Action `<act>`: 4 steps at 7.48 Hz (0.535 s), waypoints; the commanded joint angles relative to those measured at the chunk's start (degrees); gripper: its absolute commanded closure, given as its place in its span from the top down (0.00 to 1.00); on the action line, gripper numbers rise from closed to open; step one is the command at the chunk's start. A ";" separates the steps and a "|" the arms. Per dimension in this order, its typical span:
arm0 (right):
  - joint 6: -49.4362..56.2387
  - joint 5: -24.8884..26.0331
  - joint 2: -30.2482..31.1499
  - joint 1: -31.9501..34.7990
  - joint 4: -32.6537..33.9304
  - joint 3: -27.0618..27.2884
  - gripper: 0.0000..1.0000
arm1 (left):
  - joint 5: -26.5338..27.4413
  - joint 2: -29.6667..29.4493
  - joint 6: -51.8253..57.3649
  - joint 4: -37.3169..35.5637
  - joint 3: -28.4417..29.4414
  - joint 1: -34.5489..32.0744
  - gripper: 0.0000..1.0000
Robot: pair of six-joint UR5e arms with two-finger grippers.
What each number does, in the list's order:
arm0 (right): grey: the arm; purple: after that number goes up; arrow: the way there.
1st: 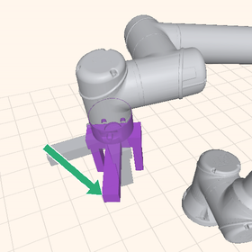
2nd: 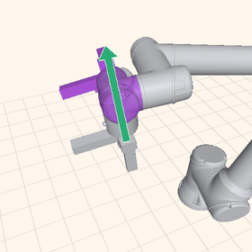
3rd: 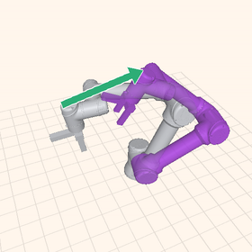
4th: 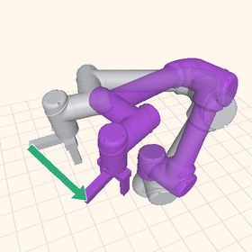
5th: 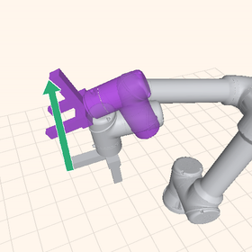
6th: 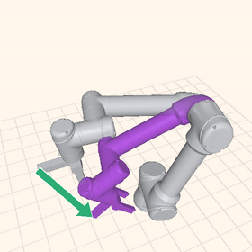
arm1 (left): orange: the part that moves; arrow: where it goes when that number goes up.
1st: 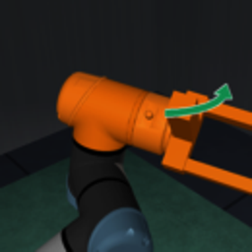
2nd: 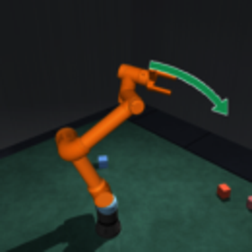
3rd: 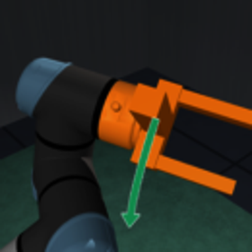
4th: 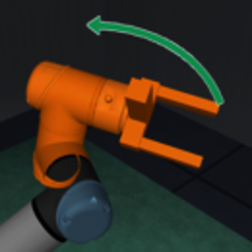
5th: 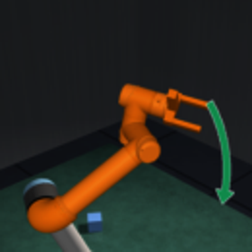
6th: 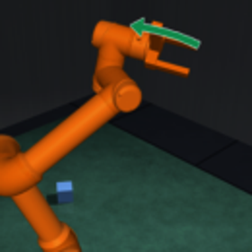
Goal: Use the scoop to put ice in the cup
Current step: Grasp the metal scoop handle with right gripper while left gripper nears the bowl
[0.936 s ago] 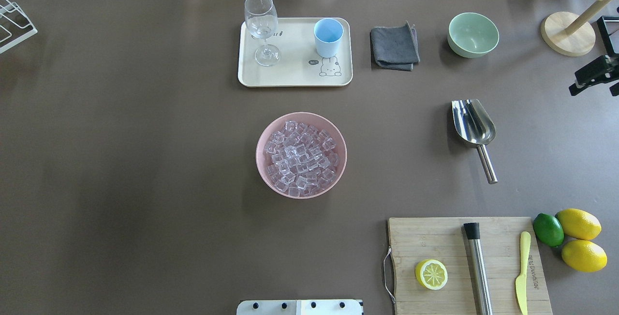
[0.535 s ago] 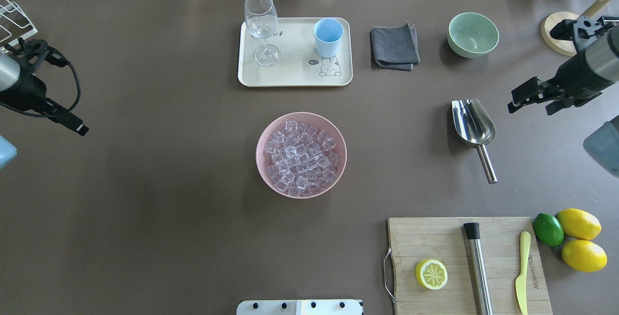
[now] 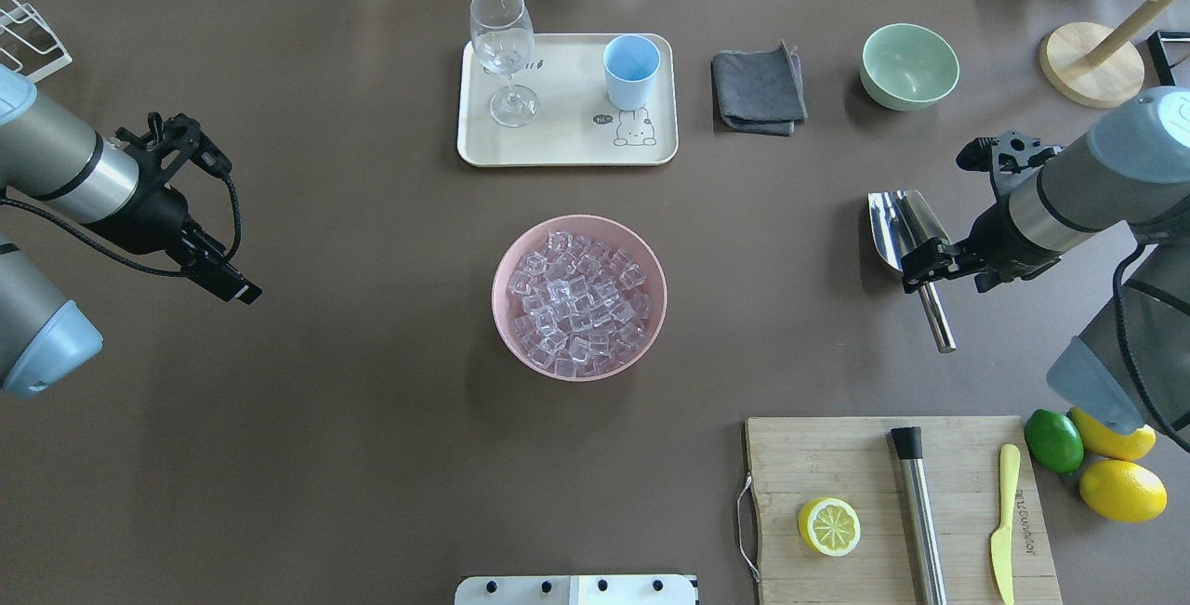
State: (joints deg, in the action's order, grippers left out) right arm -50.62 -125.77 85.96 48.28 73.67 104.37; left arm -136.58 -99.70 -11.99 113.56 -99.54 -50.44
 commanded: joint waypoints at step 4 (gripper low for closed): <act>0.09 1.40 0.52 -4.68 0.34 -1.80 0.91 | 3.25 -1.28 0.38 14.22 -0.92 9.30 0.98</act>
State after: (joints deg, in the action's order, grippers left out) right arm -50.60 -124.30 86.30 43.81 73.77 102.77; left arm -133.41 -100.18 -12.08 125.63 -99.85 -42.50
